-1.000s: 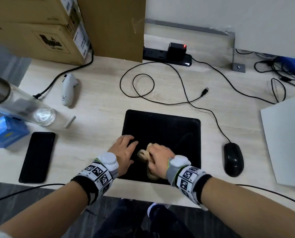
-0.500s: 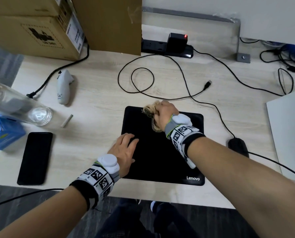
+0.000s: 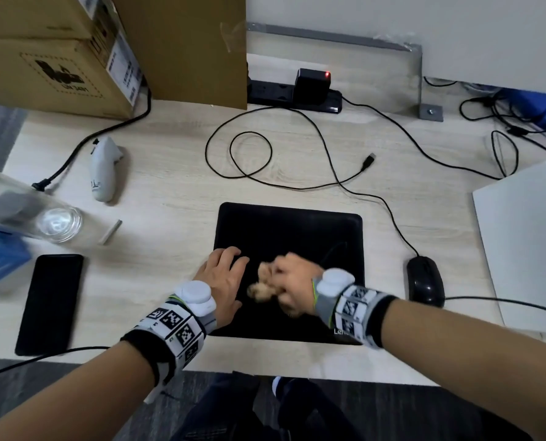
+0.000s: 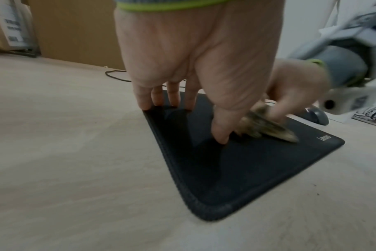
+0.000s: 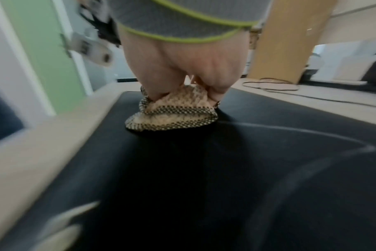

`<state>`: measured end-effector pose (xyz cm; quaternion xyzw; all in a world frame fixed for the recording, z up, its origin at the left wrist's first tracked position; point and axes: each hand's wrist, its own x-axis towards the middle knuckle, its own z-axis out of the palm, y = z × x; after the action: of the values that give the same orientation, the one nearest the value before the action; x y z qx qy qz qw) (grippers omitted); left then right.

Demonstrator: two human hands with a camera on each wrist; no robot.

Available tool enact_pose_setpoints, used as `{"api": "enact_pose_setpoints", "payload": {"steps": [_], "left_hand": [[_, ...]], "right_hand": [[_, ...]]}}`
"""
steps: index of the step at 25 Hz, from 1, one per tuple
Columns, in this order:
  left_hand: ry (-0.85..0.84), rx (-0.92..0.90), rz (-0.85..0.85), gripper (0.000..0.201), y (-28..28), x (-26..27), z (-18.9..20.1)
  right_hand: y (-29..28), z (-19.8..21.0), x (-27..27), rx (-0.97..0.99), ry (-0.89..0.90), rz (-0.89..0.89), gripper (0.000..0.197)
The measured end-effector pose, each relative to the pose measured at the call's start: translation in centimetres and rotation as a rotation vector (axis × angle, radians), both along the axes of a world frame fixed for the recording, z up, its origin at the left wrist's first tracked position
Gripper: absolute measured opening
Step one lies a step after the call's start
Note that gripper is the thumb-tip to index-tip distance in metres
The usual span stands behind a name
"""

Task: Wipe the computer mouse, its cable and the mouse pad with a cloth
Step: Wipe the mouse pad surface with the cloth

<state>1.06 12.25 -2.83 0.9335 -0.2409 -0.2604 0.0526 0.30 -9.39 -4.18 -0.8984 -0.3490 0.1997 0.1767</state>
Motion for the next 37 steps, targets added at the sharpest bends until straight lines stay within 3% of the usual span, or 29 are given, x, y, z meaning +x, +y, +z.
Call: {"api": "enact_pose_setpoints", "payload": {"steps": [2,4,7,12,14,17,19,23,26,29,31,33,35,37], "left_hand": [[0.006,0.01,-0.003,0.086,-0.1,0.0,0.1],[0.009,0.016,-0.004,0.086,-0.2,0.0,0.3],[0.022,0.012,0.006,0.085,-0.3,0.5,0.7],[0.027,0.019,-0.028,0.088,-1.5,0.4,0.9],[-0.001,0.028,-0.058,0.089,-2.1,-0.2,0.9],[-0.031,0.056,-0.044,0.09,-2.5,-0.8,0.6],[-0.029,0.078,-0.042,0.091,-2.8,-0.8,0.7],[-0.01,0.07,-0.064,0.09,-3.3,-0.5,0.9],[-0.012,0.026,-0.064,0.086,-4.6,-0.5,1.0],[-0.048,0.049,-0.049,0.086,-5.5,-0.8,0.6],[-0.063,0.065,-0.037,0.085,-5.7,-1.3,0.3],[-0.068,0.081,-0.025,0.085,-5.8,-1.6,0.2],[-0.065,0.092,-0.021,0.085,-6.0,-1.6,0.2],[-0.057,0.093,-0.041,0.085,-6.2,-1.6,0.3]], "right_hand": [[0.0,0.7,5.1,-0.064,-0.06,-0.22,0.038],[-0.2,1.7,9.3,-0.23,-0.006,-0.428,0.037],[0.5,2.9,10.3,-0.304,0.098,-0.541,0.028],[0.4,2.7,-1.7,-0.11,-0.068,-0.2,0.032],[-0.5,2.7,-5.5,-0.148,-0.047,-0.033,0.032],[-2.4,2.0,-4.8,-0.197,0.014,0.088,0.032],[-3.2,1.8,-0.7,-0.228,0.009,-0.02,0.034],[-4.1,2.6,8.3,-0.273,0.01,-0.508,0.02],[-3.7,2.9,8.6,-0.293,0.041,-0.619,0.02],[-3.4,2.3,2.1,-0.153,0.126,-0.498,0.024],[-3.3,2.0,-4.1,-0.073,0.12,-0.274,0.032],[-3.7,1.0,-7.1,-0.152,0.078,-0.055,0.035],[-4.7,0.6,-4.8,-0.13,0.056,-0.005,0.029],[-5.8,0.4,-0.1,-0.083,0.023,-0.137,0.022]]}}
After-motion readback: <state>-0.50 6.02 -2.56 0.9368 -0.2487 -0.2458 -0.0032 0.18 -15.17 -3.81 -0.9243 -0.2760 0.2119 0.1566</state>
